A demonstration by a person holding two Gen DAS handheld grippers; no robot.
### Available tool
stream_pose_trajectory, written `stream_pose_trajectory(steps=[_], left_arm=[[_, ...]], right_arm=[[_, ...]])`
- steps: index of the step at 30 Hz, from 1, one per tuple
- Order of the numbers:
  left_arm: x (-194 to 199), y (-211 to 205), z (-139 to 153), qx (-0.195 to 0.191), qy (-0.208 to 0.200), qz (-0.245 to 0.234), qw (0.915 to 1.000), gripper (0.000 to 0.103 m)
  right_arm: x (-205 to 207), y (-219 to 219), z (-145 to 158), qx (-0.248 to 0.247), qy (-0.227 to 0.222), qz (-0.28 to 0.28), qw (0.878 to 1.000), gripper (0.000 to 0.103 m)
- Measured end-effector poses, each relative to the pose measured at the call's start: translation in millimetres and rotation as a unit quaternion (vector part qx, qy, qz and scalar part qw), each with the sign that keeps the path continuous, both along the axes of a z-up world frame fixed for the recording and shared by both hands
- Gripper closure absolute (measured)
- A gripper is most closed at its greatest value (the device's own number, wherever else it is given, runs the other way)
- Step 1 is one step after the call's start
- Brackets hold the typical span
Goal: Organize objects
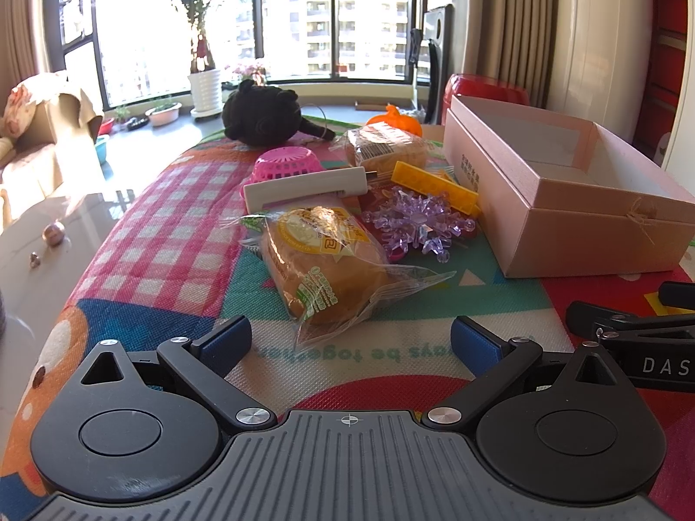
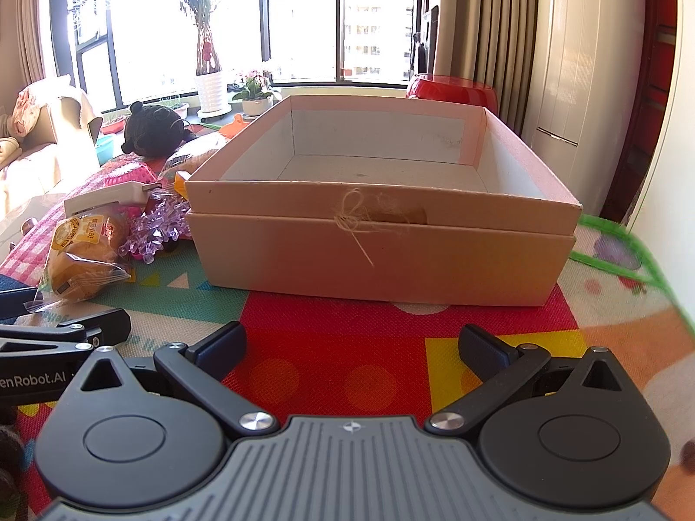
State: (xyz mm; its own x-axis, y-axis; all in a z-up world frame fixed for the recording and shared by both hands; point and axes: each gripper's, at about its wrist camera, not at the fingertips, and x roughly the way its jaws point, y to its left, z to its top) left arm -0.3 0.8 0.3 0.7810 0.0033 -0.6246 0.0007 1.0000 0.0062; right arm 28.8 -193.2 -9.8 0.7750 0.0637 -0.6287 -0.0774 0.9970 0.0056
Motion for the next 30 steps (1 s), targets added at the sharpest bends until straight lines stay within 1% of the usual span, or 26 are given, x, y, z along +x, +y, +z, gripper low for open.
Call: stream_pose_trajectory(steps=[6,9,15,20,24,28,30], left_arm=[[-0.5,-0.2,0.0,0.001,0.0,0.0,1.0,0.001],[-1.4,3.8,1.0,0.003,0.0,0.0,1.0,0.001],[-3.5,3.7,1.3,0.001,0.0,0.0,1.0,0.001],[-2.5,4.5,2.8,-0.016,-0.003,-0.001,0.9999,0.002],[-7.7,9.7,14.2,-0.036,0.002,-0.007,0.9993,0.002],[0.5,17.5,33.5,-0.037,-0.023,0.004,0.999,0.002],[13.9,21.7,35.9,-0.04,-0.009,0.013,0.9991,0.002]], right_arm=[[0.8,3.2,0.7,-0.008,0.001,0.001,1.0,0.0],[-0.3,0.1,0.1,0.0,0.0,0.0,1.0,0.0],[0.6,1.3,0.0,-0.002,0.0,0.0,1.0,0.0],[2.1,1.1,0.3,-0.002,0.002,0.004,1.0,0.0],[6.8,-3.8,4.2,0.008,0.023,0.017,1.0,0.0],[10.3,0.5,5.4,-0.001,0.037,0.014,0.999,0.0],[10.6,1.1,5.2,-0.003,0.038,0.013,0.999,0.0]])
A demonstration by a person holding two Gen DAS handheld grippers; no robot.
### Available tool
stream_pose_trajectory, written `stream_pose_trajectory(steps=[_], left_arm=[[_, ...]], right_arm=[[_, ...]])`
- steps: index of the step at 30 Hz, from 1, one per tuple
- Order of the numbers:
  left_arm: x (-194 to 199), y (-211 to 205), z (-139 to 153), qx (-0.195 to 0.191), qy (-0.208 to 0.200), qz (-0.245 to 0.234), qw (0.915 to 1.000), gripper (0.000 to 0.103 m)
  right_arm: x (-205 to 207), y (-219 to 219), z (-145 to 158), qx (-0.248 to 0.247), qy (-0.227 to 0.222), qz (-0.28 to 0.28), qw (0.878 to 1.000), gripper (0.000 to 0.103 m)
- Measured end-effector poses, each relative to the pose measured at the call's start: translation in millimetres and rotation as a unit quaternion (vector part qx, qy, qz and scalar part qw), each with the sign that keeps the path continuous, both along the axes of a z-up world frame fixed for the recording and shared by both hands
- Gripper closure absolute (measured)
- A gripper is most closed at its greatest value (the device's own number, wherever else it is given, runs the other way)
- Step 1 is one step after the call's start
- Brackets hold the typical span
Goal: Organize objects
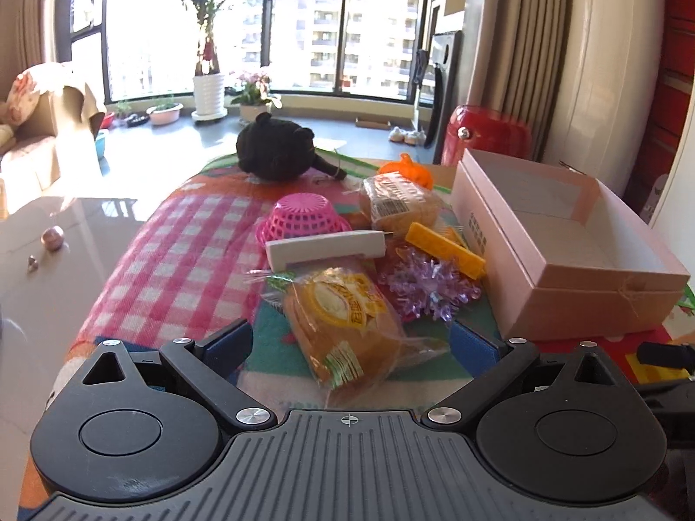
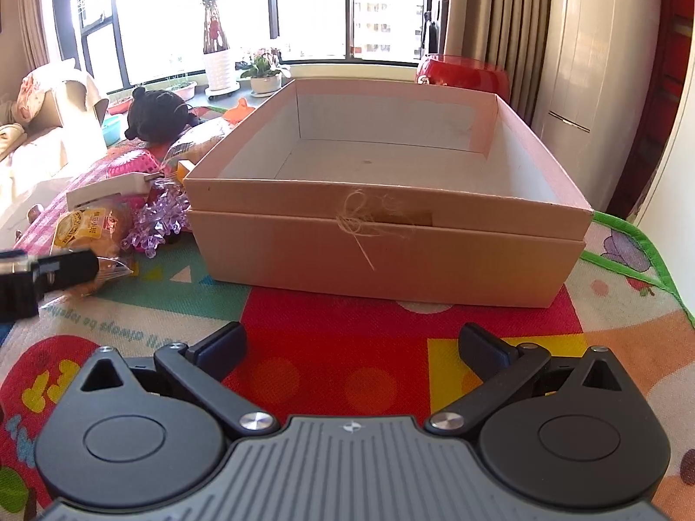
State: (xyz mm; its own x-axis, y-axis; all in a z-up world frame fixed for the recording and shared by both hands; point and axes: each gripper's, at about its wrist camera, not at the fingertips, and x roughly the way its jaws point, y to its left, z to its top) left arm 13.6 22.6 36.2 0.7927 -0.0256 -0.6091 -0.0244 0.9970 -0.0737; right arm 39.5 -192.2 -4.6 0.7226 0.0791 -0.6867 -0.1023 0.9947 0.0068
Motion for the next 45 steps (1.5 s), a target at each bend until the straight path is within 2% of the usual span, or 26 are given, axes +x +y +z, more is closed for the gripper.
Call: stream_pose_trajectory(steps=[3,10,11,12,15,18,23,25,29,31,35,39,40,41,43,45], left_arm=[[17.6,6.0,-1.8,-0.02,0.02,0.008,0.9996,0.002],[36.5,8.9,-17.6,-0.039,0.042,-0.008,0.9983,0.003],[36.9,10.7,-19.4,-0.041,0.04,-0.01,0.9983,0.011],[34.5,12.4,-19.1,-0.038,0.032,-0.01,0.9987,0.032],[27.4,23.3,-14.5,-0.051,0.025,-0.018,0.9982,0.038],[12.9,40.9,-9.4,-0.071,0.021,-0.032,0.9967,0.039],[-20.6,81.8,3.5,-0.084,0.002,-0.054,0.995,0.039],[-28.7,99.0,10.7,-0.087,-0.013,-0.044,0.9952,0.039],[-36.9,131.3,20.3,-0.102,-0.041,-0.009,0.9939,0.039],[-37.2,142.2,20.1,-0.117,-0.043,-0.002,0.9922,0.039],[-38.0,148.7,13.2,-0.136,-0.036,-0.015,0.99,0.039],[-33.6,149.3,5.1,-0.136,-0.022,-0.017,0.9903,0.04],[-33.1,150.3,4.0,-0.136,-0.02,-0.015,0.9904,0.04],[-32.7,151.2,3.7,-0.136,-0.018,-0.014,0.9904,0.04],[-34.0,151.5,3.8,-0.136,-0.018,-0.014,0.9905,0.04],[-35.9,149.5,4.4,-0.137,-0.018,-0.015,0.9903,0.04]], right_arm=[[2.5,1.8,0.1,0.0,0.008,-0.004,1.0,0.0],[5.7,3.3,0.9,-0.004,0.018,-0.004,1.0,0.0],[5.6,3.3,1.1,-0.005,0.019,-0.004,1.0,0.0],[5.4,3.2,1.3,-0.006,0.019,-0.003,1.0,0.0],[4.0,5.4,3.7,-0.009,0.025,0.002,1.0,0.0],[-1.9,15.5,13.0,0.0,0.041,0.05,0.998,0.0],[-9.1,61.5,65.6,-0.012,-0.043,0.139,0.989,0.0],[11.9,87.6,88.9,-0.004,-0.059,0.169,0.984,0.0],[85.8,145.5,108.2,0.021,-0.041,0.207,0.977,0.0],[130.9,184.3,101.1,0.003,-0.032,0.214,0.976,0.0],[204.4,247.6,70.4,-0.056,-0.037,0.19,0.979,0.0],[257.3,275.5,39.3,-0.067,0.003,0.161,0.985,0.0],[262.4,275.9,34.4,-0.065,0.014,0.155,0.986,0.01],[263.5,273.2,33.1,-0.055,0.022,0.162,0.985,0.027],[251.4,265.8,44.1,-0.046,0.015,0.166,0.985,0.028],[224.9,256.1,66.5,-0.034,-0.011,0.187,0.982,0.029]])
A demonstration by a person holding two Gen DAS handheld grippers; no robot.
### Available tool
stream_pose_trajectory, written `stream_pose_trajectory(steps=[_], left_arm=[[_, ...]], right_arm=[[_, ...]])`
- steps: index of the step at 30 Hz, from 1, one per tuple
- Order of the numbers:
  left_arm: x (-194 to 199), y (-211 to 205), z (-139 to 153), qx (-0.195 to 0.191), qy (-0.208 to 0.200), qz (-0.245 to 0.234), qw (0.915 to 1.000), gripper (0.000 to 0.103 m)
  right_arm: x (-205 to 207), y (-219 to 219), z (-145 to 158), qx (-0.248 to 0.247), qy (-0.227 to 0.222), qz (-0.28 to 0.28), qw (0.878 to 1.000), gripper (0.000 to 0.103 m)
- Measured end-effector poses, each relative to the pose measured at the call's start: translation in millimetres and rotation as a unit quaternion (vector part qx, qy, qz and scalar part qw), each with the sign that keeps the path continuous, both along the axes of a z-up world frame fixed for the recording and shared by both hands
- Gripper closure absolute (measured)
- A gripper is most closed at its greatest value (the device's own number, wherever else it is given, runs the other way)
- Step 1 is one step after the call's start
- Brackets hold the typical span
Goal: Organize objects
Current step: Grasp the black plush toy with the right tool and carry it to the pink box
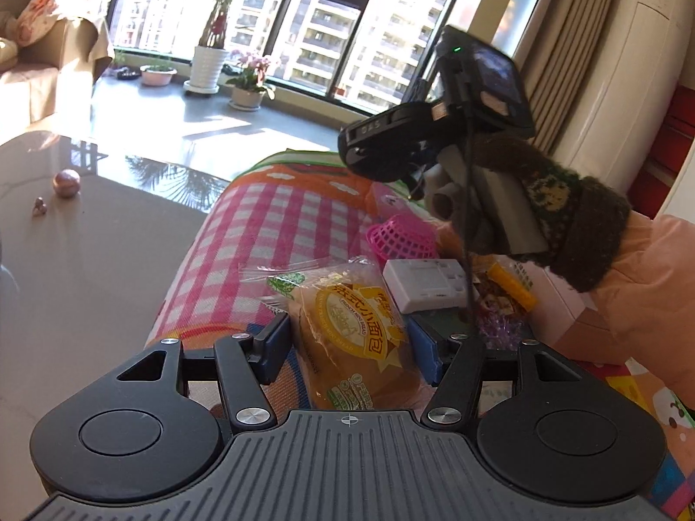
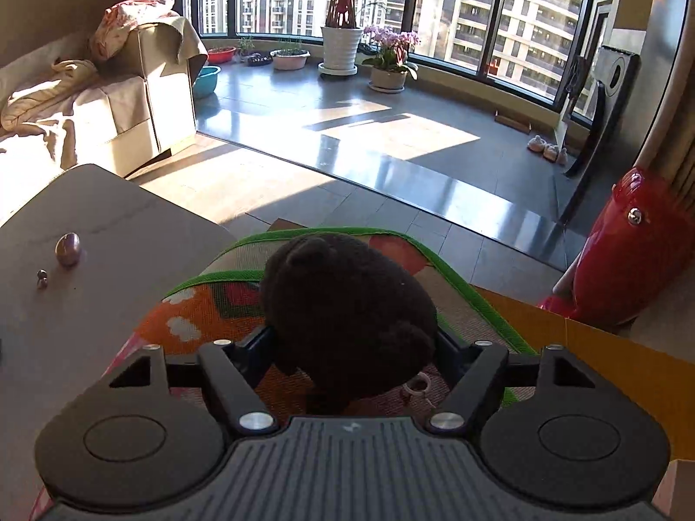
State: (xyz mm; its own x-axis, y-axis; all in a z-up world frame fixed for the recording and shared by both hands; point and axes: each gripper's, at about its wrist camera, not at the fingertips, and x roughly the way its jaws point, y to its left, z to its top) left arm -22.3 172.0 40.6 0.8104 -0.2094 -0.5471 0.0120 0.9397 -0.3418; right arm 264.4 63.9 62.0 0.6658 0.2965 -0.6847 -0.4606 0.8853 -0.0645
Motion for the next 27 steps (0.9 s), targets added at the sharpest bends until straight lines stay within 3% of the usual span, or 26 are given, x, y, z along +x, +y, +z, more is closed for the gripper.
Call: stream_pose_trajectory(steps=[6,10,14,19,22,27], left_arm=[[-10.9,-18.6,5.1,-0.001,-0.004,-0.02,0.9998,0.04],[-22.8,-38.0,8.8,0.01,0.001,-0.039,0.9992,0.039],[-38.6,-63.2,11.5,0.025,0.004,-0.067,0.9974,0.039],[-41.4,-101.7,35.5,0.032,-0.021,-0.107,0.9936,0.039],[-26.6,-128.0,55.5,0.033,-0.04,-0.132,0.9899,0.039],[34.9,-189.6,88.4,0.031,-0.078,-0.158,0.9838,0.039]], right_arm=[[-116.4,-57.0,78.3,0.07,-0.021,0.073,0.995,0.029],[-190.5,-117.4,101.2,0.098,-0.008,0.08,0.992,0.029],[-245.7,-176.8,89.4,0.098,0.014,0.06,0.993,0.029],[-292.5,-248.6,63.7,0.102,0.032,0.009,0.994,0.029],[-315.3,-287.6,51.9,0.113,0.025,-0.021,0.993,0.029],[-337.0,-326.3,45.1,0.111,-0.021,-0.071,0.991,0.029]])
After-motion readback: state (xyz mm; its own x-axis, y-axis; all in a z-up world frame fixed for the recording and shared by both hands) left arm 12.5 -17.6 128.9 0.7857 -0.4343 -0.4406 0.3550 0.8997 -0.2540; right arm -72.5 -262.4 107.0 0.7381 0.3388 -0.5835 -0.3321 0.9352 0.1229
